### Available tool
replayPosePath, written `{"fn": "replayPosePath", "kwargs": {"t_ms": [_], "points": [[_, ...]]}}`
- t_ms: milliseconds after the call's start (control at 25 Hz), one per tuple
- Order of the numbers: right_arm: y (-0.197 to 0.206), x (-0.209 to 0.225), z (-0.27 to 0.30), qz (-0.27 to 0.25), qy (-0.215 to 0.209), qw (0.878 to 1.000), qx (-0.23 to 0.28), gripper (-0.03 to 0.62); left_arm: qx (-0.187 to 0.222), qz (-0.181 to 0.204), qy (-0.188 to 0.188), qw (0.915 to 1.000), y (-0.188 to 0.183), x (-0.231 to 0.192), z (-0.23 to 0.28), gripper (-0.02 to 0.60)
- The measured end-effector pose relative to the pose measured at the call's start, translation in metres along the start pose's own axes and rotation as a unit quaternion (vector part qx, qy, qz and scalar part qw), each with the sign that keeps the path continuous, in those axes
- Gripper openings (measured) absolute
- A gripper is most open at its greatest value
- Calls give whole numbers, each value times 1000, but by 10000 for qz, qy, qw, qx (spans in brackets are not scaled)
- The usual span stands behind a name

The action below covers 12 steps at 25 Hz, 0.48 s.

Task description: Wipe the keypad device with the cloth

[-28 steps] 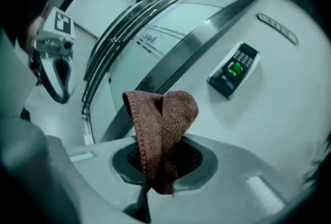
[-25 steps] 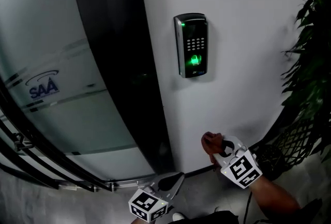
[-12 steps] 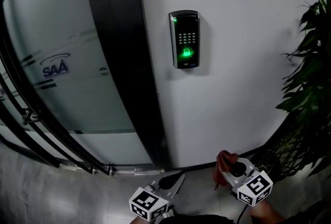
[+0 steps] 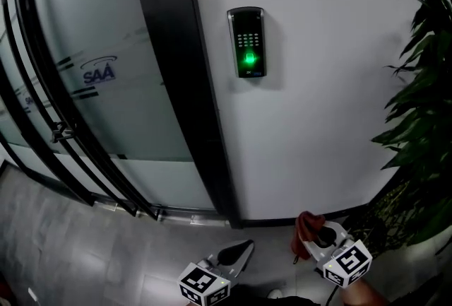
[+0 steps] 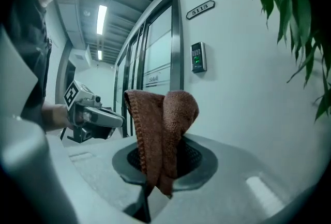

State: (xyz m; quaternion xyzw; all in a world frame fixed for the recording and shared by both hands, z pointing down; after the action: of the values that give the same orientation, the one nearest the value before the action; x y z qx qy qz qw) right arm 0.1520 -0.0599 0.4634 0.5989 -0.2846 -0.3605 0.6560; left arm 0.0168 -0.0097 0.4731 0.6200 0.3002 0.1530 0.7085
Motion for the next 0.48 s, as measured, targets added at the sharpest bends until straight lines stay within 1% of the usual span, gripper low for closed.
{"fn": "replayPosePath", "kwargs": {"t_ms": [80,200,320,480], "points": [[3,-2,-5,-7,-50,10000,0,54,-48,-38,-55,10000,6,7,-2,17],[0,-4,-10,16,-38,10000,42,54,-90,-24,-30,10000,6,13,-3,17],[-4,-3,-12,7,65,9999,104,54,-60,26,80,9999,-3,10,0,17],[-11,-4,-5,67,267,9995,169,54,-130,99,260,9995,-13,-2,-1,17]]}}
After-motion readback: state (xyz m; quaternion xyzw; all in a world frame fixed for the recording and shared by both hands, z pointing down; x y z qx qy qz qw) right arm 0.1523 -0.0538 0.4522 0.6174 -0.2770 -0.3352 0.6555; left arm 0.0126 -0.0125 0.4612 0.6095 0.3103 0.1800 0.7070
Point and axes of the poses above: the fingertips, and each gripper's own axes: z forward along the fingers, x to its right, y out of its underside, the point moved 2 cm from there along -z, backward along the fingers, and after that the axes turned 5 degrees about x, right-handed, at the moved point
